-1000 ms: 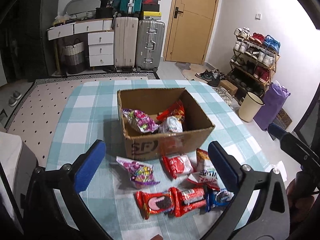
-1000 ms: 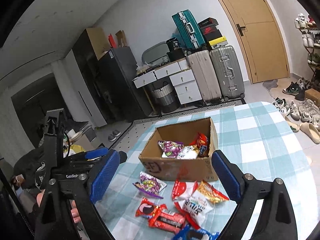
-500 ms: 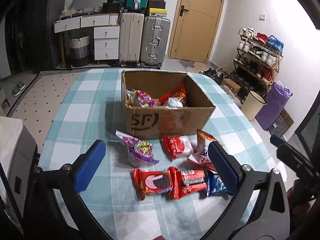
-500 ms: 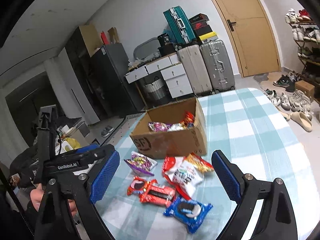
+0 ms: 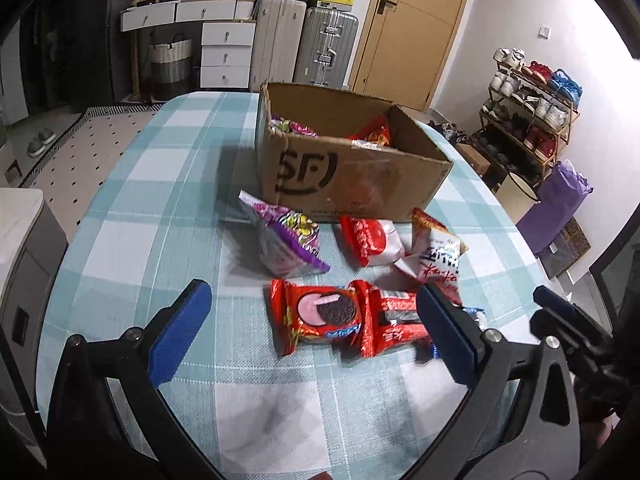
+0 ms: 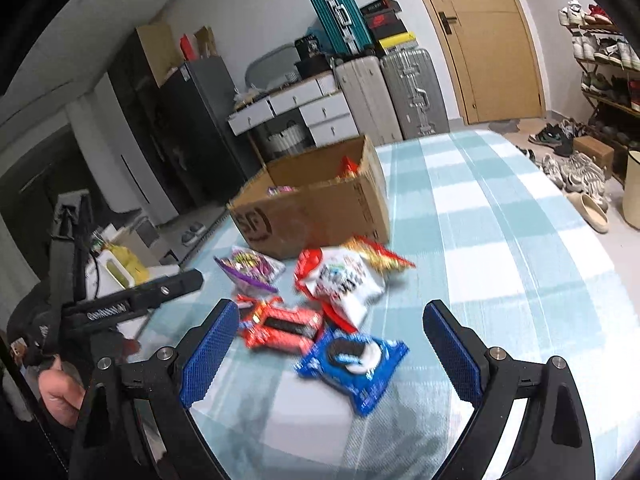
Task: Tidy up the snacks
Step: 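Withdraw both tools from the box toward the remaining snacks, then grasp the blue Oreo packet with the right gripper and lift it, then grasp the red Oreo packet with the left gripper while the right holds the blue packet, then carry both Oreo packets over the box and open both grippers to drop them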
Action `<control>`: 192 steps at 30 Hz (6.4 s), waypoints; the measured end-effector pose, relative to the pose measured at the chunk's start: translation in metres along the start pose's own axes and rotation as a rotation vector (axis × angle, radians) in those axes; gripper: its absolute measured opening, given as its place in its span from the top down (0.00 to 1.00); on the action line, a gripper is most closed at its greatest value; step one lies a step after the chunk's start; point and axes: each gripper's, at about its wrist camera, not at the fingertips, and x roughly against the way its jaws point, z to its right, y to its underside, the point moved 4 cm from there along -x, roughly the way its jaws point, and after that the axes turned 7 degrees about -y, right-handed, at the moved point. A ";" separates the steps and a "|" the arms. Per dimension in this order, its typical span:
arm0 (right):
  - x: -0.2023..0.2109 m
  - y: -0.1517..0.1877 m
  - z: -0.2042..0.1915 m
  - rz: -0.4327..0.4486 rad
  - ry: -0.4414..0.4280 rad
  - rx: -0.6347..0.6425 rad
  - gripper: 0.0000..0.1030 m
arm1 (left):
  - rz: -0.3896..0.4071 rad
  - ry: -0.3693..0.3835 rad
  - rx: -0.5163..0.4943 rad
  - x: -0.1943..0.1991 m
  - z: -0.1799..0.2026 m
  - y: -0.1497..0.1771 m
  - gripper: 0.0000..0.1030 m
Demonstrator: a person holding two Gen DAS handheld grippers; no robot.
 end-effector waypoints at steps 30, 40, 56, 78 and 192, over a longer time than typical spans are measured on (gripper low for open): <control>-0.076 0.043 0.017 -0.199 0.119 0.060 0.38 | -0.101 0.012 0.036 -0.044 -0.031 0.027 0.01; -0.071 0.047 0.021 -0.183 0.081 0.053 0.54 | -0.115 0.007 0.048 -0.048 -0.041 0.028 0.01; -0.048 0.042 0.028 -0.119 0.024 -0.009 0.54 | -0.190 0.015 0.030 -0.069 -0.027 0.029 0.01; -0.025 0.038 0.043 -0.052 0.003 -0.047 0.54 | -0.223 -0.012 -0.017 -0.099 -0.001 0.022 0.01; -0.156 -0.179 0.000 -0.054 -0.132 0.122 0.47 | -0.074 0.136 -0.145 -0.144 0.033 -0.201 0.38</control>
